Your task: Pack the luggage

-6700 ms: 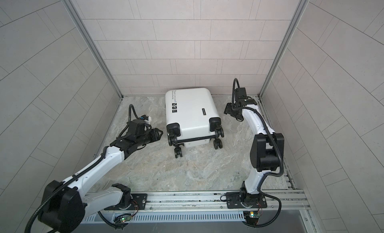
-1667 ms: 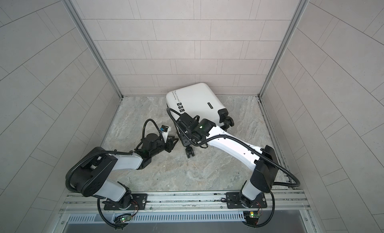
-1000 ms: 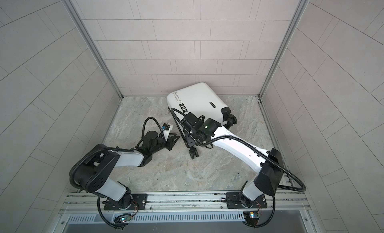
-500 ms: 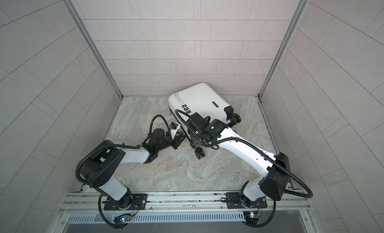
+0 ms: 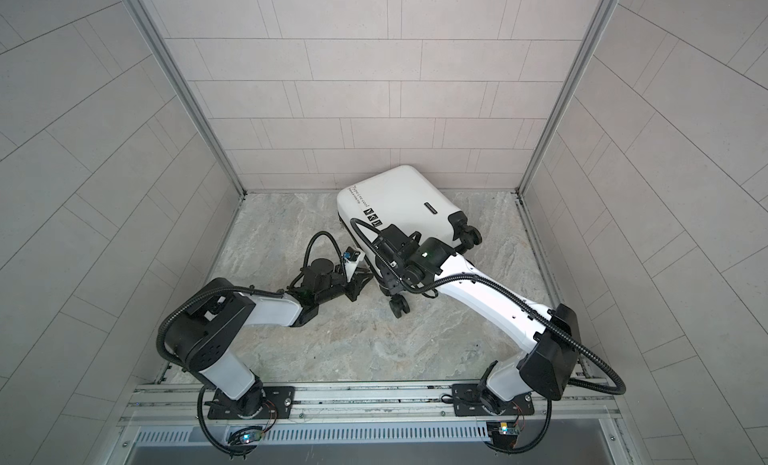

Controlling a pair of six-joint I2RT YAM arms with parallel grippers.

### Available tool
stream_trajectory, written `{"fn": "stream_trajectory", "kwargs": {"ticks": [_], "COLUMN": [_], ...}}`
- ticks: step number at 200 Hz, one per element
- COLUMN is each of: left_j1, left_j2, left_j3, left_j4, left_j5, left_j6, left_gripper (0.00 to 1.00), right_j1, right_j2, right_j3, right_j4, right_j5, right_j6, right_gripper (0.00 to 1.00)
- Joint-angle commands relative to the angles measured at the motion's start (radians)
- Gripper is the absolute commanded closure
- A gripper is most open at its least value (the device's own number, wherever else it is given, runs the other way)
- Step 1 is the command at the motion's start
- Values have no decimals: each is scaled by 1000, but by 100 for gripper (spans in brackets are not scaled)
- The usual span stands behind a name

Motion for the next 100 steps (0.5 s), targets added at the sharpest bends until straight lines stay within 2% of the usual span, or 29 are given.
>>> {"fn": "stream_trajectory", "kwargs": {"ticks": [1, 55, 92, 100], "left_j1": [-9, -17, -20, -22], "left_j2": [-15, -54, -92, -102], "left_j3": [31, 20, 23, 28], "left_j4": [87, 76, 18, -13], "left_j5": [-6, -6, 4, 6], "left_j6": [5, 11, 21, 24], "left_gripper": [79, 85, 100, 100], "right_j1": [-8, -8, -8, -8], "right_j2": [-45, -40, -39, -39], "right_j3": [23, 24, 28, 29], "right_j4": [16, 21, 24, 27], "right_j5": [22, 6, -6, -12], "right_j6": [37, 38, 42, 44], "right_gripper": [71, 71, 71, 72]}}
